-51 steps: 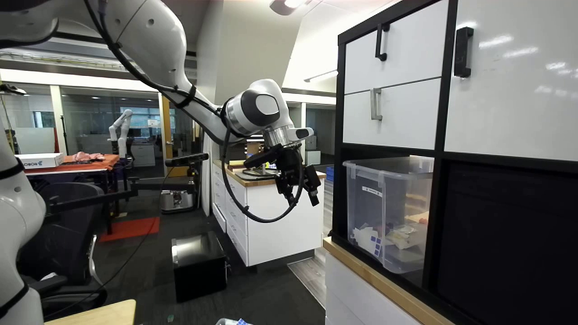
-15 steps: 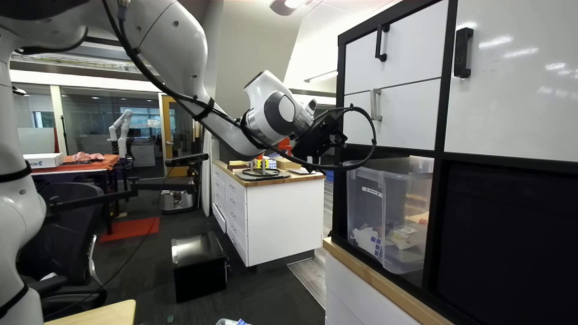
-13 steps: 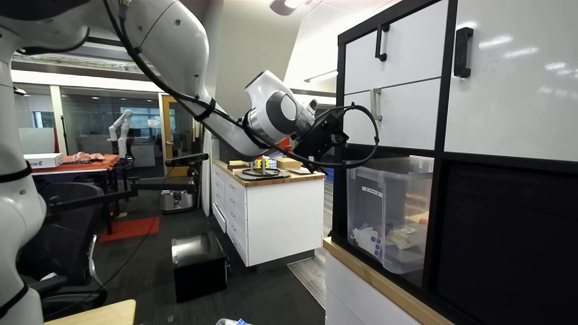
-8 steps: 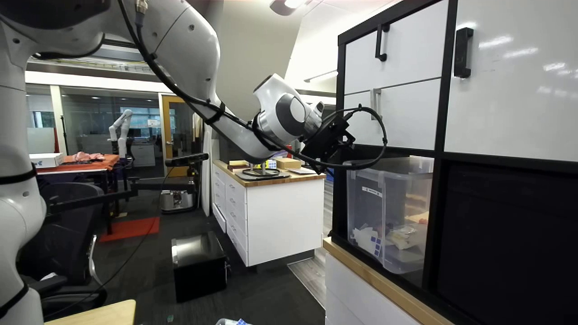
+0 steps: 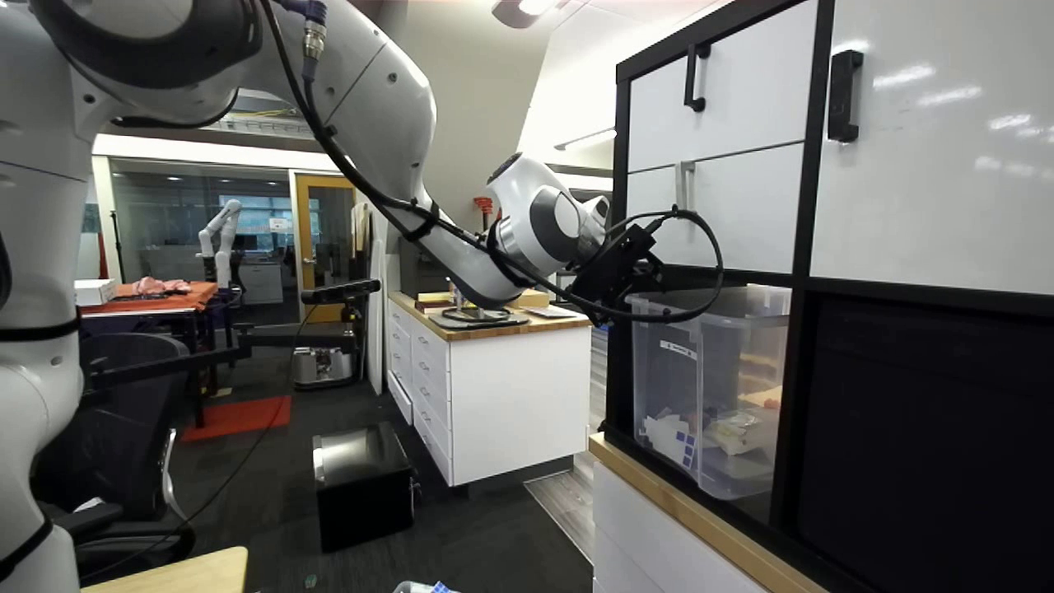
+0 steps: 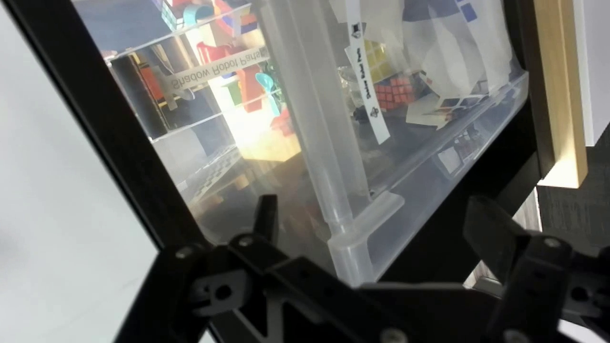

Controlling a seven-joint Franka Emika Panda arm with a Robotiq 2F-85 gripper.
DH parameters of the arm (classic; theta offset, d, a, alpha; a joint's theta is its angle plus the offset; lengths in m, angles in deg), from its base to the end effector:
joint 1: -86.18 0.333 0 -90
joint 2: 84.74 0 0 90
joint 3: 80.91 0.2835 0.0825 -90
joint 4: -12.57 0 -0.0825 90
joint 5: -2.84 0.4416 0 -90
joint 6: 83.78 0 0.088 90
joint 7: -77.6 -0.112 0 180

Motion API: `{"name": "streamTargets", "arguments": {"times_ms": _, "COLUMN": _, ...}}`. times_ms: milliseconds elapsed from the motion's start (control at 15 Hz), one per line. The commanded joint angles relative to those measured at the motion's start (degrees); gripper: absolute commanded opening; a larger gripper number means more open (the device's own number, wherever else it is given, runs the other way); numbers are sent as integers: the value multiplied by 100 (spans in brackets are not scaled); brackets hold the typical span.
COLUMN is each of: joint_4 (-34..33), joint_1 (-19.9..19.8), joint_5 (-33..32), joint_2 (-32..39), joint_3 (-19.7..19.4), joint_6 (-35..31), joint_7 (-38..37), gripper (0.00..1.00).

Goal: Slide the transparent box under the cabinet forward

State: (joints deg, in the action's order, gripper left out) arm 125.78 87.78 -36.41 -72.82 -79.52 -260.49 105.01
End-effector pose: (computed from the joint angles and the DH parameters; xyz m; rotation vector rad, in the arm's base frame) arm 0.6762 0.0863 0.3913 2.0268 1.3777 1.0025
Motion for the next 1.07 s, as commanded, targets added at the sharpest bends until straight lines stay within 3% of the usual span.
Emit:
{"name": "streamTargets", "arguments": {"times_ms": 0, "joint_4": -369, "joint_1": 147, "joint_5": -179, "joint_2": 261, "joint_3": -166, "joint_6": 99, "joint_7": -186, "gripper": 100}}
{"name": "streamTargets", "arguments": {"times_ms": 200, "joint_4": -491, "joint_1": 209, "joint_5": -154, "joint_2": 409, "joint_3": -226, "joint_6": 100, "joint_7": -160, "gripper": 100}}
{"name": "streamTargets", "arguments": {"times_ms": 267, "joint_4": -511, "joint_1": 216, "joint_5": -124, "joint_2": 447, "joint_3": -223, "joint_6": 99, "joint_7": -134, "gripper": 75}}
{"name": "streamTargets", "arguments": {"times_ms": 333, "joint_4": -541, "joint_1": 223, "joint_5": -111, "joint_2": 485, "joint_3": -224, "joint_6": 96, "joint_7": -119, "gripper": 74}}
{"name": "streamTargets", "arguments": {"times_ms": 800, "joint_4": -589, "joint_1": 234, "joint_5": -98, "joint_2": 486, "joint_3": -233, "joint_6": 98, "joint_7": -91, "gripper": 27}}
{"name": "streamTargets", "arguments": {"times_ms": 1000, "joint_4": -503, "joint_1": 213, "joint_5": -76, "joint_2": 401, "joint_3": -208, "joint_6": 99, "joint_7": -35, "gripper": 24}}
